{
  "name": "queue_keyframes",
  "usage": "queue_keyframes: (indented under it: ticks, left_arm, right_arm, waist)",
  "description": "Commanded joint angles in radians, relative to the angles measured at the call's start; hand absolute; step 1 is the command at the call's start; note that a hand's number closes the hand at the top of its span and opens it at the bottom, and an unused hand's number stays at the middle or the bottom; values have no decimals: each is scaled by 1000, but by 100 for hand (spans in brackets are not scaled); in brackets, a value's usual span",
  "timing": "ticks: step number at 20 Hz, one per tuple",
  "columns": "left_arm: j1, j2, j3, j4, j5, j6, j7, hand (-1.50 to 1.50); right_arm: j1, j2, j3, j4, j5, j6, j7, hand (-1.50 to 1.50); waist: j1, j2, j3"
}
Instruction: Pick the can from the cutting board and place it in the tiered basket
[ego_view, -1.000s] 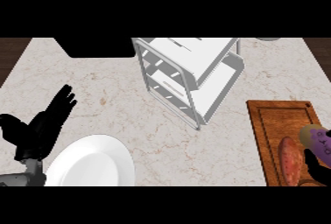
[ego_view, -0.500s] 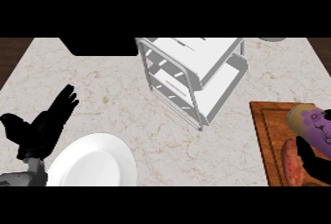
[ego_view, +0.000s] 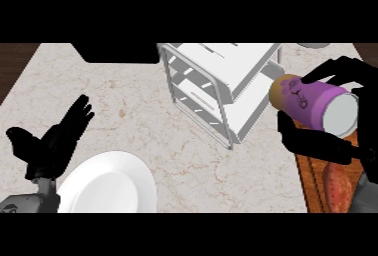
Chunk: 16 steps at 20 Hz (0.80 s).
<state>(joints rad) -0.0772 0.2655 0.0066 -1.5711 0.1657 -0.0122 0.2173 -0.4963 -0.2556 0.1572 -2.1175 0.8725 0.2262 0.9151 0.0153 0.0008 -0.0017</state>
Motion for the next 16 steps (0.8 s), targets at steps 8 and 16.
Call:
queue_keyframes:
  ticks: [8,16]
  left_arm:
    - [-38,-9,34,60,-24,-17,-31,0]
    - [-20,-15,40,25,-24,-28,10,0]
  right_arm:
    - [-322,183,8,476,110,-103,10,150]
    - [-407,216,-81,624,106,-110,7,150]
  waist:
    - [-3,2,1]
    - [-6,1,1]
